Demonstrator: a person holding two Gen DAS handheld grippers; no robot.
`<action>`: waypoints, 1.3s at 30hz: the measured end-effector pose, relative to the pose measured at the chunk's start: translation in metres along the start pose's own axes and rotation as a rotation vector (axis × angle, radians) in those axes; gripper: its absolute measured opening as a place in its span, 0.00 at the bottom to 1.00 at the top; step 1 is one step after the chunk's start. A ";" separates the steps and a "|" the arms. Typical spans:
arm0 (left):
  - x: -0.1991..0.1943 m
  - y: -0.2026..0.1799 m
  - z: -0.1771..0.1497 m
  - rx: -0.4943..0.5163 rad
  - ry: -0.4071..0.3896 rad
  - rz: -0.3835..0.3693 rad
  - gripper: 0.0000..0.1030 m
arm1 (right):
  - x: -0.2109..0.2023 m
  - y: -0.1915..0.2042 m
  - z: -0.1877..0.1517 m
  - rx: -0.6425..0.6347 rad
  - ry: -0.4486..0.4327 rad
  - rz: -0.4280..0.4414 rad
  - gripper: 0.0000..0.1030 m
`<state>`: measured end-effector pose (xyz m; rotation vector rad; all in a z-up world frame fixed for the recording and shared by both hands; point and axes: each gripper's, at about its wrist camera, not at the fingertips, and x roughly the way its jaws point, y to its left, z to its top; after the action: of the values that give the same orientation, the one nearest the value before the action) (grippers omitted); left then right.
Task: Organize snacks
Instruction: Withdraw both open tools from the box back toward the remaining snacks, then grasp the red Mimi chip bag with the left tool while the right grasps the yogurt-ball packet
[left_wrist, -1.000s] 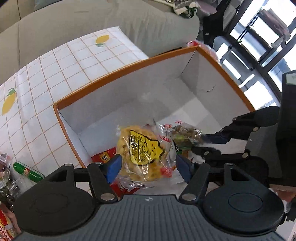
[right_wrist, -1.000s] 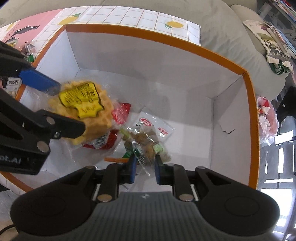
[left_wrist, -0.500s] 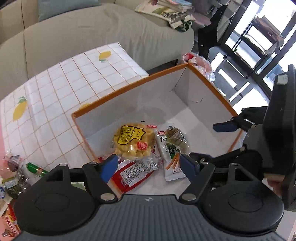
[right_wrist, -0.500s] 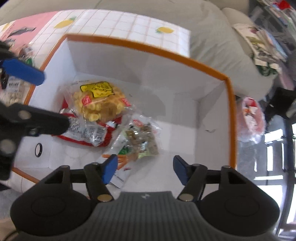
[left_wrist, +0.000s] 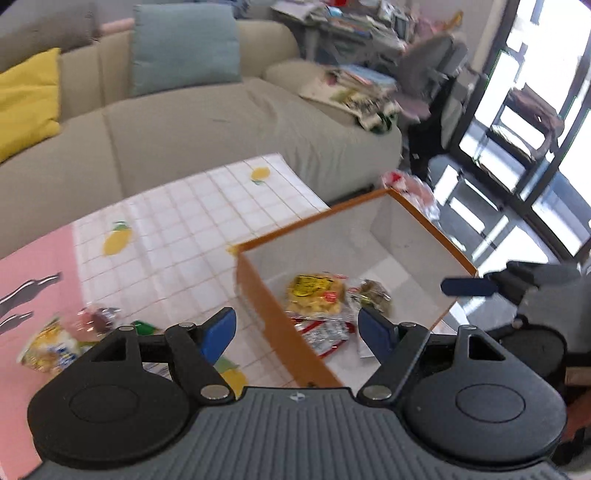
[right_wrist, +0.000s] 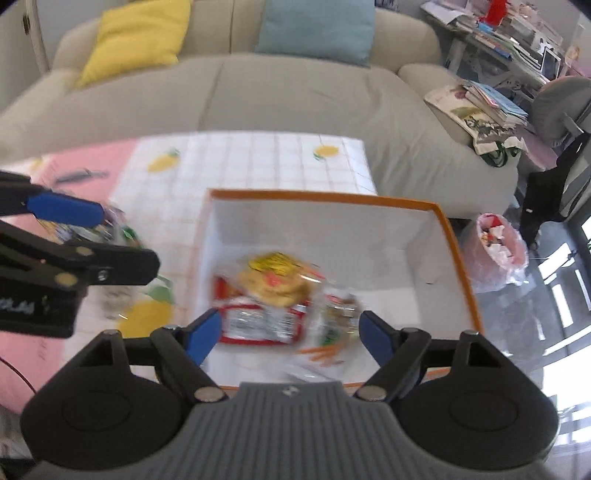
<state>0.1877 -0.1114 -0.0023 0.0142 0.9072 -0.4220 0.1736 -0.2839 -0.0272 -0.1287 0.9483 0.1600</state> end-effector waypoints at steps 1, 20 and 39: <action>-0.007 0.006 -0.005 -0.013 -0.018 0.013 0.85 | -0.004 0.008 -0.003 0.012 -0.018 0.003 0.78; -0.061 0.131 -0.121 -0.311 -0.072 0.230 0.84 | -0.004 0.134 -0.037 0.172 -0.114 0.131 0.78; -0.046 0.180 -0.162 -0.348 -0.059 0.221 0.84 | 0.060 0.191 -0.048 0.070 -0.031 0.152 0.78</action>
<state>0.1044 0.1007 -0.0977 -0.2135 0.9000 -0.0559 0.1329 -0.1003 -0.1116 0.0107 0.9316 0.2675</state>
